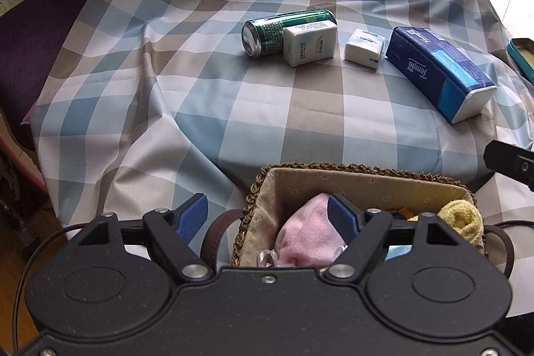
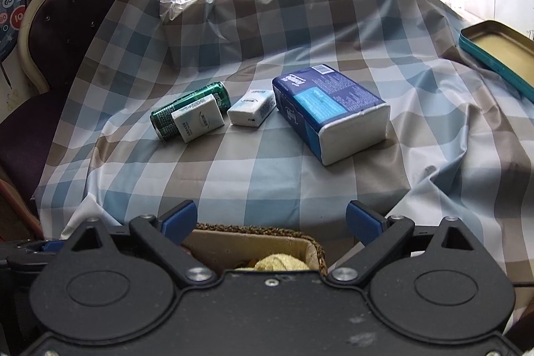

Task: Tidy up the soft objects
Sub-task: 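Move both tools back over the table toward the white tissue packs, then grasp the white tissue pack beside the blue box with the right tool, then grasp the small white tissue pack with left tool while right holds its pack, then lift both white tissue packs and carry them to the basket, then open the left tool over the basket while right lowers and releases its pack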

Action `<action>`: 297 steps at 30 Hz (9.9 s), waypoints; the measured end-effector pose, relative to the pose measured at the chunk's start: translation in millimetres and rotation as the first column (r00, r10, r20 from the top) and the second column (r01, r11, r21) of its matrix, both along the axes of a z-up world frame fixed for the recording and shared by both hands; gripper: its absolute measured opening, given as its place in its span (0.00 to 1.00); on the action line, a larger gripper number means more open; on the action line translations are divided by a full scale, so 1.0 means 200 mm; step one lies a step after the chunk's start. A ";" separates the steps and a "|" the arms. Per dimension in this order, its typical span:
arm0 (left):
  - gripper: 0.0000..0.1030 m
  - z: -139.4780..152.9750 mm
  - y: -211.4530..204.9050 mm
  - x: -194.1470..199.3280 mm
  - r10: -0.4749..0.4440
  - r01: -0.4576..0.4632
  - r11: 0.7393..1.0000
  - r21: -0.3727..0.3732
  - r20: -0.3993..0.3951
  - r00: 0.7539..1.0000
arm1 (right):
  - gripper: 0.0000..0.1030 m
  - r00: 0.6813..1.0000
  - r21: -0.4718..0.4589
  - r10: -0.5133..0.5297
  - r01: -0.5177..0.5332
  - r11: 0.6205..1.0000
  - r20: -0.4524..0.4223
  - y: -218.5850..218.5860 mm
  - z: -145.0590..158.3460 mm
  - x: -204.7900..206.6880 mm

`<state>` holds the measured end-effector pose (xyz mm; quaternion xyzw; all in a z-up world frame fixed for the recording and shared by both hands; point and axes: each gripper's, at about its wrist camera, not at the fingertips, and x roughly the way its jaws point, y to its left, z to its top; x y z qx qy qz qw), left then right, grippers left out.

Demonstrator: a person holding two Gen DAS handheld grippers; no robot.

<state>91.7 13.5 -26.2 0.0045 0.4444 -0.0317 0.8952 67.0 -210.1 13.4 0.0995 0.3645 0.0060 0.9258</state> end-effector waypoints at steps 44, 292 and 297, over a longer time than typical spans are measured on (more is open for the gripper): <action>0.73 -0.10 0.06 0.65 0.019 -0.023 0.999 -0.042 -0.091 0.996 | 0.97 0.620 -0.333 0.685 -0.784 0.524 -0.382 0.28 -0.27 1.66; 0.86 0.16 -0.08 -0.01 -0.110 0.108 0.979 -0.172 0.002 0.994 | 0.71 0.992 0.018 0.128 -0.128 0.992 -0.016 0.09 0.02 -0.48; 0.86 0.18 -0.06 -0.04 -0.097 0.100 0.984 -0.149 0.027 0.995 | 0.71 0.991 0.017 0.133 -0.132 0.991 -0.019 0.09 0.01 -0.48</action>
